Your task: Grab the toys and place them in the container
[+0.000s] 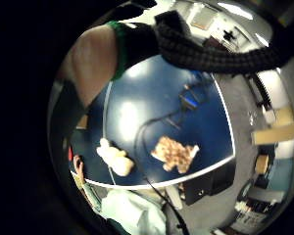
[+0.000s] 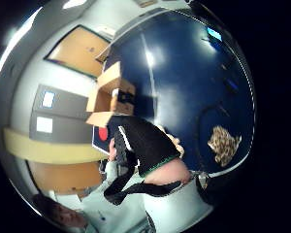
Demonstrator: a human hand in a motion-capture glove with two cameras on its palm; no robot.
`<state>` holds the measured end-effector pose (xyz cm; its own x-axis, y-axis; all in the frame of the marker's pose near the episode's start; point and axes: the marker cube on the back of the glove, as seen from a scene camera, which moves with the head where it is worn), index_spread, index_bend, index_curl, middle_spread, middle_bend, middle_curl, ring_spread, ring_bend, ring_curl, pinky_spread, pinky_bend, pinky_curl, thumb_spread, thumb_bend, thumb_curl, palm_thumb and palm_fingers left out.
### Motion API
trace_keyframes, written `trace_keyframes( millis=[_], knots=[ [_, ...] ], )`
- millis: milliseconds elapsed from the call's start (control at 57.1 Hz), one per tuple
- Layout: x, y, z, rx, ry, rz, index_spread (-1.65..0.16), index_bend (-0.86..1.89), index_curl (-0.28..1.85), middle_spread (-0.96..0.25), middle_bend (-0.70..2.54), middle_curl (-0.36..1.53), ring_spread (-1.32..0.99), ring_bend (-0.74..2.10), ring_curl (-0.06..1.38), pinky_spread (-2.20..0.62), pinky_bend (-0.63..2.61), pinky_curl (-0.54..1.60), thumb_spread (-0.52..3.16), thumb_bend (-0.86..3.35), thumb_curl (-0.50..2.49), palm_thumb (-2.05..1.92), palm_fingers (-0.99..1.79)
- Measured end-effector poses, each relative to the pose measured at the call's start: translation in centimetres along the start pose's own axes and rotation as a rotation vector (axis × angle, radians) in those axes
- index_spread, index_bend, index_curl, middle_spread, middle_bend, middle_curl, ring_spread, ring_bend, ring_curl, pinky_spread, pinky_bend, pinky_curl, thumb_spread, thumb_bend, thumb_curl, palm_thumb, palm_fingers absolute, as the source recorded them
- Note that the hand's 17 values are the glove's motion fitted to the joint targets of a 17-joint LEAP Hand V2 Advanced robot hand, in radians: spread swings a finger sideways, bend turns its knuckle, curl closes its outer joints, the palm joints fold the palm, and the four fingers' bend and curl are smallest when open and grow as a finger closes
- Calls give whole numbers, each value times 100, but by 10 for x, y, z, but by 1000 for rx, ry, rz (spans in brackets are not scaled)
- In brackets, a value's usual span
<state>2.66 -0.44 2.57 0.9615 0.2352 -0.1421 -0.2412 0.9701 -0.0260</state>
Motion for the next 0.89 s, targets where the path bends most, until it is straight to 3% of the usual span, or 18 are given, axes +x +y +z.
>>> trace_keyframes(
  millis=[193, 298, 350, 403, 543, 595, 683, 805, 893],
  knots=[
    [122, -1, 105, -62, 204, 77, -22, 17, 41, 5, 16, 31, 8, 17, 24, 10, 88, 36, 115, -5, 27, -6, -10],
    [151, 5, 171, 61, 324, 368, -25, 14, 39, 4, 12, 28, 7, 19, 24, 10, 92, 37, 113, -7, 26, -8, -13],
    [154, 31, 187, -155, 293, 269, -27, 14, 38, 2, 10, 27, 7, 22, 25, 10, 95, 38, 109, -7, 25, -9, -11],
    [156, 39, 196, -233, 227, 238, -30, 13, 37, 0, 13, 26, 6, 33, 28, 8, 99, 38, 107, -7, 25, -9, 3],
    [154, 35, 209, -103, 142, 175, -30, 6, 27, -3, 25, 28, -14, 97, 42, -16, 108, 37, 121, 6, 30, 13, 72],
    [152, 33, 209, -53, 151, 138, -28, 4, 24, -6, 37, 33, -19, 108, 46, -24, 110, 37, 124, 11, 33, 23, 91],
    [148, 25, 205, -79, 172, 92, -27, 12, 23, -10, 52, 40, -24, 119, 53, -31, 110, 40, 113, 18, 43, 42, 103],
    [136, 13, 183, -360, 178, 48, -27, 23, 28, -13, 71, 49, -28, 123, 57, -35, 105, 42, 97, 18, 52, 52, 116],
    [119, -4, 149, -450, 199, -22, -27, 29, 32, -14, 78, 54, -30, 125, 58, -36, 104, 42, 87, 16, 57, 55, 117]
  ],
)
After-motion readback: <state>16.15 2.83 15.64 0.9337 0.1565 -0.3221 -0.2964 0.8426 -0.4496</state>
